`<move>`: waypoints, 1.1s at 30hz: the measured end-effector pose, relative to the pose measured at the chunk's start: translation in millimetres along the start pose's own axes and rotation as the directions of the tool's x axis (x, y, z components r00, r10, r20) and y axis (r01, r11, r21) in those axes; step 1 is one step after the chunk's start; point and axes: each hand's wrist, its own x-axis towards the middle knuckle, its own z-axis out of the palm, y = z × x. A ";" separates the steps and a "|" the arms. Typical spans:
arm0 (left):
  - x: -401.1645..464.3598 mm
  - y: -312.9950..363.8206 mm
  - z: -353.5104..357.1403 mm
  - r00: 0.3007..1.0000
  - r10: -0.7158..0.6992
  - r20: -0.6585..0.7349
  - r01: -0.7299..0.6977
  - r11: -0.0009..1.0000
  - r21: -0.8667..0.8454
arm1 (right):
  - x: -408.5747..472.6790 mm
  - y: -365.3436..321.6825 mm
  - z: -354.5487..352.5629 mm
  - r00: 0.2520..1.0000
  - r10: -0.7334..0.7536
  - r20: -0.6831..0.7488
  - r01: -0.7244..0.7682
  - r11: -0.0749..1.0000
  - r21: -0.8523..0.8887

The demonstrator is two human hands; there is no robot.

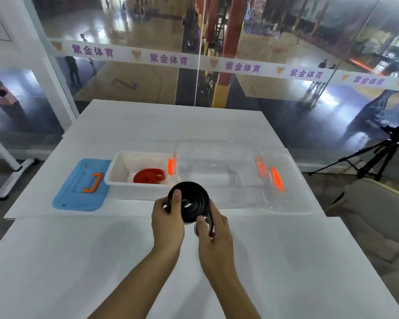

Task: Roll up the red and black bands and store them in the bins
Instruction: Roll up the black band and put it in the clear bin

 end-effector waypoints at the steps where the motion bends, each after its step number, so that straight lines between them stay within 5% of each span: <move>1: 1.1 -4.6 7.1 0.999 -0.018 0.028 0.018 1.000 -0.003 | 5.5 1.7 0.0 0.999 0.040 0.021 -0.041 0.998 0.043; 9: 24.7 -18.4 68.3 0.956 -0.051 0.290 0.022 0.994 0.103 | 104.1 3.4 -26.5 0.979 0.191 -0.078 -0.173 0.966 0.189; 18: 113.7 -2.8 144.7 0.954 -0.055 0.294 -0.068 0.918 0.392 | 263.9 26.2 -47.3 0.982 0.191 0.004 -0.189 0.975 -0.120; 22: 164.5 -4.9 184.6 0.968 -0.123 0.217 0.019 0.904 0.427 | 319.9 45.8 -37.0 0.971 0.240 0.020 -0.233 0.957 -0.171; 33: 287.7 -70.9 251.7 0.857 -0.500 0.122 0.357 0.748 0.559 | 435.6 129.6 12.4 0.896 0.420 0.145 -0.302 0.815 -0.494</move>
